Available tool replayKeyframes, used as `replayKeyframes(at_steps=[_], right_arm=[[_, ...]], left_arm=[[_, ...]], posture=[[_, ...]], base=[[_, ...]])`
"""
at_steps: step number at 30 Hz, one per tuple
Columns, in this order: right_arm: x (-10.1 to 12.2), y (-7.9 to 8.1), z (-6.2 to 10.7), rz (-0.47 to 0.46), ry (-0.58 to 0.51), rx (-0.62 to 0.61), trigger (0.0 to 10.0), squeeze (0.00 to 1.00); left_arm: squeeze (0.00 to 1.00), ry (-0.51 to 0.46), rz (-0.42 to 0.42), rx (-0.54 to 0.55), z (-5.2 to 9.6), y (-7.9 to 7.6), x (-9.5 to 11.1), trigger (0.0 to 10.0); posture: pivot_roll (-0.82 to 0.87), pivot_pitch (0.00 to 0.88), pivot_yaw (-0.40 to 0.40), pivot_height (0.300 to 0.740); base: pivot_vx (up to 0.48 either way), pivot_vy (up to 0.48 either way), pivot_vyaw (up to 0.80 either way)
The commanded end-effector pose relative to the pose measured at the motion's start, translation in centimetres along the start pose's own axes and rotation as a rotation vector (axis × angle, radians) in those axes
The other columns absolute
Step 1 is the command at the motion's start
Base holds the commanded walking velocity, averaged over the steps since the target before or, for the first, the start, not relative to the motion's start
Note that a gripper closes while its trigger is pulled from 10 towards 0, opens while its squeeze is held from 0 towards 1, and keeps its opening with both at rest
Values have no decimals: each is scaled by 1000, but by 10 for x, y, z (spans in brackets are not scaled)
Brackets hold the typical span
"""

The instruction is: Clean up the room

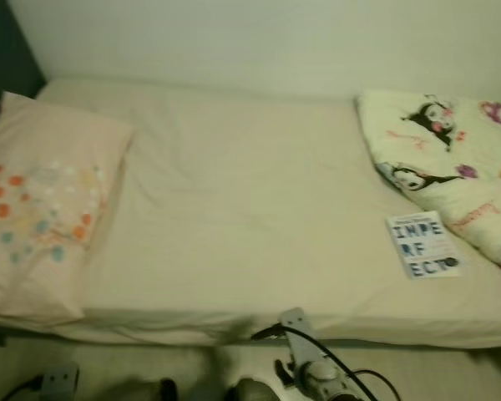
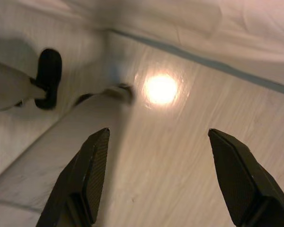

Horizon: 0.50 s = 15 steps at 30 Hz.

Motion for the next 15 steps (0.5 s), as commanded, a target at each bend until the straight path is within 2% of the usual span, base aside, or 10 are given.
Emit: replayKeyframes(at_steps=[1, 15], right_arm=[[-6, -6, 2, -3, 19, -16, 10000, 0], [-7, -6, 2, 0, 21, -13, 10000, 0]], left_arm=[[0, 36, 3, -13, 2, -4, -12, 10000], [0, 35, 0, -18, 2, -6, -12, 10000]], posture=[[-33, 64, 25, 740], [-33, 61, 21, 740]], base=[[0, -416, 0], [0, -413, 0]])
Point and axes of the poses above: a point about 5 cm out from each wrist's last joint towards the gripper, its own z axis pointing back from the gripper into the wrist, its own x axis along the axis of the wrist's last joint, y = z × x, the point moved 2 cm from there along -z, pointing out of the wrist towards the gripper, and after that the axes turned 11 degrees about -z, right-handed, at the moved point
